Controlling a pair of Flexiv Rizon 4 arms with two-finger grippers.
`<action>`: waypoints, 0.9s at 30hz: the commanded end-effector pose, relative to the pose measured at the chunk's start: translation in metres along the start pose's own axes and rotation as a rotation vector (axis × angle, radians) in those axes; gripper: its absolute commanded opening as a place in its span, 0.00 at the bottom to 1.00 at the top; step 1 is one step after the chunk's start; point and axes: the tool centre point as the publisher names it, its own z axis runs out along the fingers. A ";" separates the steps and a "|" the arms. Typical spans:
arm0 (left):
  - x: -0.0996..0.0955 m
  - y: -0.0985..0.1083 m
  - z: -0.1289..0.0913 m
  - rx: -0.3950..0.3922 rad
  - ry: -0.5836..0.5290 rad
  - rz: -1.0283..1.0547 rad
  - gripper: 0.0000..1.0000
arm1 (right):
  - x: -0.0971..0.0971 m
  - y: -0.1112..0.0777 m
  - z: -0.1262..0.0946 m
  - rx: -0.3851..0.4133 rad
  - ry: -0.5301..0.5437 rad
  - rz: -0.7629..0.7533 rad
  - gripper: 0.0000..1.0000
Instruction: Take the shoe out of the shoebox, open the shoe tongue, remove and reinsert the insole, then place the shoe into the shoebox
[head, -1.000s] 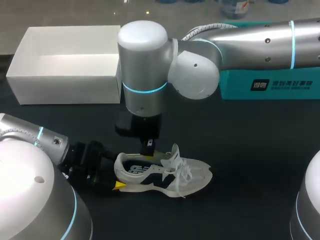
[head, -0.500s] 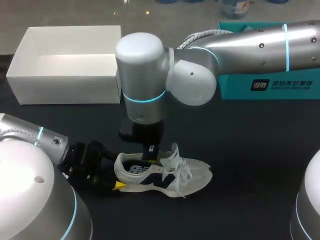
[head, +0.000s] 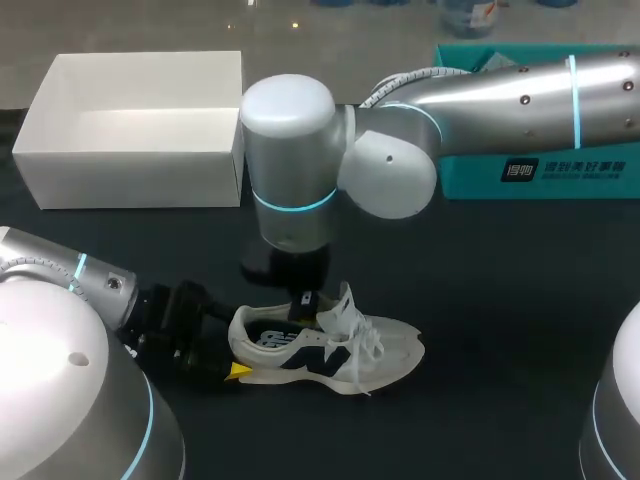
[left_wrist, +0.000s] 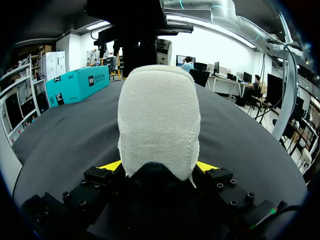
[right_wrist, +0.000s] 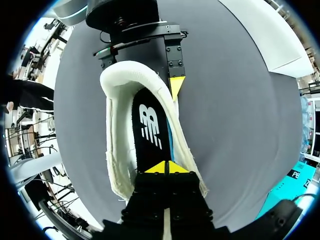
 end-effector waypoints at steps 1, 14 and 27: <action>-0.004 0.014 0.011 -0.003 0.003 0.000 0.00 | -0.002 0.000 0.004 -0.004 0.007 -0.001 0.00; -0.004 0.014 0.011 -0.003 0.003 0.000 0.00 | 0.005 0.005 0.010 -0.012 0.023 -0.005 0.44; -0.004 0.014 0.011 -0.003 0.003 0.000 0.00 | 0.009 0.036 0.068 -0.049 0.107 -0.050 0.48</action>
